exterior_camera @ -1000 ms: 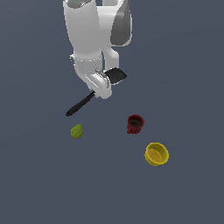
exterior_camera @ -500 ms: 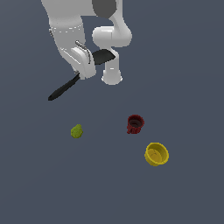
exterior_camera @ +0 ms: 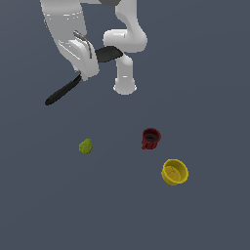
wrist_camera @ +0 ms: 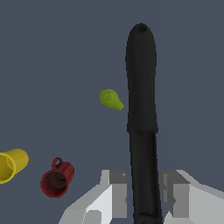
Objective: Pick up a designated object from a clutter of objects.
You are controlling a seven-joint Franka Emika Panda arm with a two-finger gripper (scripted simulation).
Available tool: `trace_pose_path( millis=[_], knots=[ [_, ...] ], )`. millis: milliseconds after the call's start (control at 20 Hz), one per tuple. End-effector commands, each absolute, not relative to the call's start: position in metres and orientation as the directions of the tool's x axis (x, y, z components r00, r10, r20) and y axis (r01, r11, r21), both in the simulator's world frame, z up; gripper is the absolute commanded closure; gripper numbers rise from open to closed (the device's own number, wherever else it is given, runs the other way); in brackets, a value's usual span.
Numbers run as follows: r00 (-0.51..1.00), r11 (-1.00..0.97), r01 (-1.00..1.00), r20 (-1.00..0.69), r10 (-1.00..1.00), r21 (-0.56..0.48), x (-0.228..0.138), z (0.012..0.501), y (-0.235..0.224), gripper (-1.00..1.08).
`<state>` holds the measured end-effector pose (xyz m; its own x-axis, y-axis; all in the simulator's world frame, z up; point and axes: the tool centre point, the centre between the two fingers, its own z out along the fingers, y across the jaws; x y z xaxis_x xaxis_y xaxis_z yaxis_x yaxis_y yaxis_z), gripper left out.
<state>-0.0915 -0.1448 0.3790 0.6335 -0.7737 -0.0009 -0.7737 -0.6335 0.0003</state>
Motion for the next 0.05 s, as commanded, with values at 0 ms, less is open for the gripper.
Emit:
trace_pose_path(
  millis=[0],
  knots=[
    [0.634,-0.634,-0.773,0.000,-0.773,0.000,-0.0908,0.3801,-0.1449,1.08]
  ],
)
